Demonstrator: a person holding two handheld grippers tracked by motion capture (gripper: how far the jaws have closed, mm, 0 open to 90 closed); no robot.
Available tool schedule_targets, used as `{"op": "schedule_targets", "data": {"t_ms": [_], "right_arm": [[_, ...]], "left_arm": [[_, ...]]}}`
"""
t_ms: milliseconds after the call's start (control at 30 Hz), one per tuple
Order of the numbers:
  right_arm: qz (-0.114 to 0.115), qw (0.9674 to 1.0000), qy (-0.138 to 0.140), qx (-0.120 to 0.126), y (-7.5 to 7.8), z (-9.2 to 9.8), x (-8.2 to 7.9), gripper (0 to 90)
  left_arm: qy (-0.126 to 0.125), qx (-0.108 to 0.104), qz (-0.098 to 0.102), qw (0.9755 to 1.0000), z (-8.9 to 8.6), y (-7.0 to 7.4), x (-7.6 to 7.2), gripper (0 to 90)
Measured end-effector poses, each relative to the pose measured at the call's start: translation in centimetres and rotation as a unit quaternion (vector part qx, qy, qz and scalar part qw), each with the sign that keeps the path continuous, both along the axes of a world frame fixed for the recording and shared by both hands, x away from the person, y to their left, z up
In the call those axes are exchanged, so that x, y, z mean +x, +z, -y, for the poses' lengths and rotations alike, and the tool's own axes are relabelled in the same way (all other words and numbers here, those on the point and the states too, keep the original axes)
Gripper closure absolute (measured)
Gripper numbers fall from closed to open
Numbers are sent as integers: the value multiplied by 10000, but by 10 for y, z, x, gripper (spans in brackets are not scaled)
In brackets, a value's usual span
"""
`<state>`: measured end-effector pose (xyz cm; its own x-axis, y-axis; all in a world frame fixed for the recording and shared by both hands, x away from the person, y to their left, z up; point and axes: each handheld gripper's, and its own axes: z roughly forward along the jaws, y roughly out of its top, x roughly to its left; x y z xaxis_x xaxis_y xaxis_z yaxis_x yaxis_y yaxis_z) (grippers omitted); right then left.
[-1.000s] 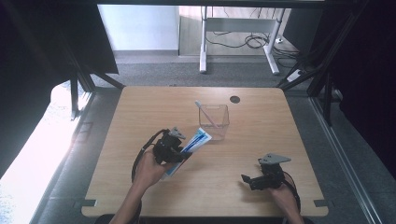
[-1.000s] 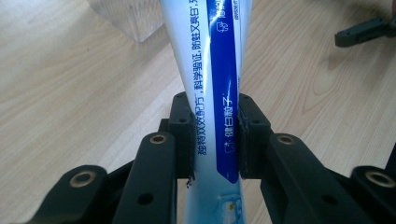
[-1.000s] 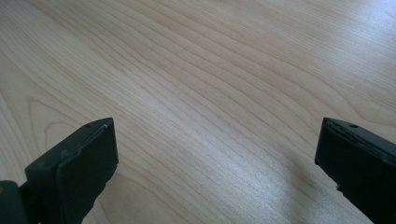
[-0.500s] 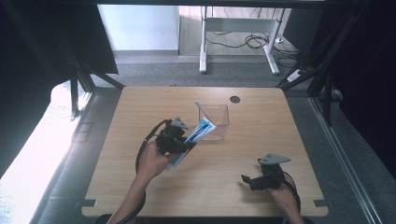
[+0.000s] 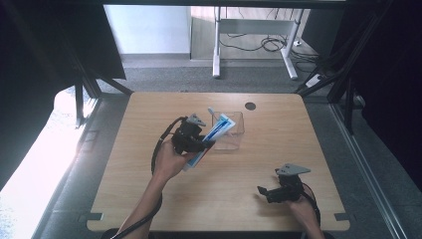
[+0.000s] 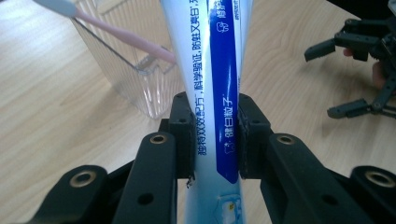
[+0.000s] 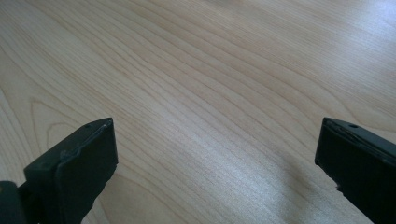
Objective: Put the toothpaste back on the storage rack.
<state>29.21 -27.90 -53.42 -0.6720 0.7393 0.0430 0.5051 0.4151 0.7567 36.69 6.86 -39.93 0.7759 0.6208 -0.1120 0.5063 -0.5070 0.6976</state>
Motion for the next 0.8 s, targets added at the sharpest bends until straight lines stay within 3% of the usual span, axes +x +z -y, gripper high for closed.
{"op": "schedule_targets", "data": {"t_ms": [800], "right_arm": [[27,10000,8,11,1,1,0,0]], "left_arm": [[252,-368,352,9984,27,16,39,721]]}}
